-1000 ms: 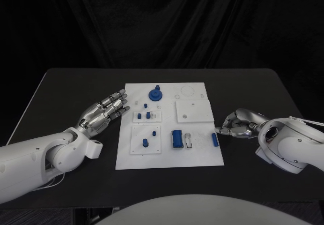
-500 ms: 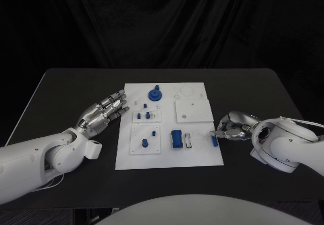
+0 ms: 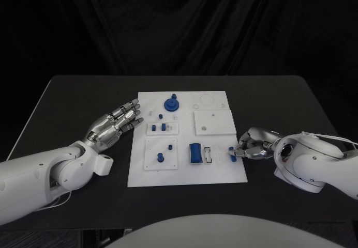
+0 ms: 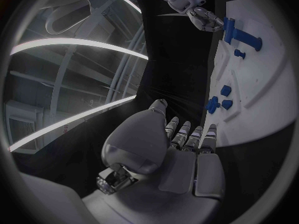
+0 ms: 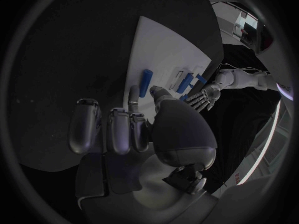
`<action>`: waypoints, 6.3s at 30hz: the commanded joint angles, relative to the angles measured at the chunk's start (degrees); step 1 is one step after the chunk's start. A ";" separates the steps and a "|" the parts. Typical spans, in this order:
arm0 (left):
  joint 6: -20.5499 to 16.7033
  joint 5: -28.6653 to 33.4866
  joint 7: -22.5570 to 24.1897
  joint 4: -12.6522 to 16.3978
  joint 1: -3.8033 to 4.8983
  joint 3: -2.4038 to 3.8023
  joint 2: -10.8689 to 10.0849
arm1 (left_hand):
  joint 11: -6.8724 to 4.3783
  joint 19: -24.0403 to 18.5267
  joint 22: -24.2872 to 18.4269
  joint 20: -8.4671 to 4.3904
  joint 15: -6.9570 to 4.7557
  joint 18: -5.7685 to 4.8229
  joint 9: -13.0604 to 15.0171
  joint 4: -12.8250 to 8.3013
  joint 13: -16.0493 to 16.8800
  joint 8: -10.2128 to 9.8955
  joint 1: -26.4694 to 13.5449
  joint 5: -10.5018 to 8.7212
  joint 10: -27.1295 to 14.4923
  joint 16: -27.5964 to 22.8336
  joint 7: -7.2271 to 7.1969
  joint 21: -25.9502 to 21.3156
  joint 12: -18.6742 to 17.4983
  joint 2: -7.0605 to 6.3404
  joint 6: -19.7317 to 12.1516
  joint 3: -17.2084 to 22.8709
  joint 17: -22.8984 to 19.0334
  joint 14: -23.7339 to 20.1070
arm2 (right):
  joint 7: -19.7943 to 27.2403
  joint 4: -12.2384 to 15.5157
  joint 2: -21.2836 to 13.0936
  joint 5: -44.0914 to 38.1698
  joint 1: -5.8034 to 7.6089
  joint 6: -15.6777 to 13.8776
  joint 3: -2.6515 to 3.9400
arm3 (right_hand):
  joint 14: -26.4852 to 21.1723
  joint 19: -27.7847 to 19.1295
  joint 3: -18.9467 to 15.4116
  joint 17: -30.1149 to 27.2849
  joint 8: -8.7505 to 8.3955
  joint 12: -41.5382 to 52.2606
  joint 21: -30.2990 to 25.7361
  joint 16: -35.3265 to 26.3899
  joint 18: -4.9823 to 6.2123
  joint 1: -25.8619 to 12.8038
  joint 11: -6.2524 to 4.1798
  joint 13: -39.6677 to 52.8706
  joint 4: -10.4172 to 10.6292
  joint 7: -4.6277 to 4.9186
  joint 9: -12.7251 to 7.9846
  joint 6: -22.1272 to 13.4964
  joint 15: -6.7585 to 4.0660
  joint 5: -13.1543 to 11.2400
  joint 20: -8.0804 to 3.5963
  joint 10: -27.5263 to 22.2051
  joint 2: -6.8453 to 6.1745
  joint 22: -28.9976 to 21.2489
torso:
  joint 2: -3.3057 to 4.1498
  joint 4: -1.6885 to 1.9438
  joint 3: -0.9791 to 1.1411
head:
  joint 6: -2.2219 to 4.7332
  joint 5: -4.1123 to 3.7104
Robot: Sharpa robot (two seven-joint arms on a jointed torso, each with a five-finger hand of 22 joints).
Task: Assemble the parts on the task board
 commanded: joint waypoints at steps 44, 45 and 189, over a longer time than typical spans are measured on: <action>2.01 -0.18 5.25 -0.37 -0.75 0.04 0.33 | 0.96 0.02 0.14 0.51 0.62 -0.42 0.22 -0.86 0.19 0.42 0.47 0.41 0.61 0.59 1.51 0.44 0.90 0.08 1.09 1.35 0.18 0.19 | -5.53 -2.30 6.36 -23.58 -3.53 9.28 0.05 | 3.70 1.97 12.36 0.84 -7.52 0.16 0.22 -0.31 -1.00 8.27 0.58 15.06 -7.36 0.54 -5.24 3.21 0.49 9.92 0.43 5.98 -3.68 10.49 | -0.11 0.01 -0.01 | -0.01 0.22; 2.02 -0.18 5.25 -0.38 -0.76 0.04 0.33 | 0.96 0.02 0.14 0.52 0.62 -0.42 0.22 -0.86 0.19 0.42 0.47 0.41 0.62 0.60 1.51 0.44 0.90 0.08 1.10 1.36 0.18 0.19 | -5.26 -2.28 6.33 -23.24 -3.54 8.76 0.05 | 3.74 2.03 13.14 1.08 -7.36 0.16 0.42 -0.18 -1.03 8.18 0.53 15.06 -7.74 0.50 -4.97 3.30 0.44 11.61 0.38 5.98 -3.82 10.54 | -0.11 0.01 -0.01 | -0.01 0.23; 2.89 -0.18 4.07 -1.49 -2.24 0.05 0.92 | 1.21 0.10 0.15 0.55 0.81 -0.60 0.34 -1.35 0.18 0.61 -0.10 0.46 0.63 0.76 2.54 0.49 1.06 -0.01 2.13 2.36 0.22 0.35 | 10.42 -0.44 4.92 14.31 -2.56 -2.49 0.18 | 3.78 1.93 -3.06 1.56 7.22 0.16 1.02 0.77 -0.98 -0.65 -0.76 15.06 0.15 -1.05 10.44 -0.62 -0.56 -12.28 -0.44 5.98 2.24 10.44 | -0.16 -0.10 0.03 | -0.01 1.22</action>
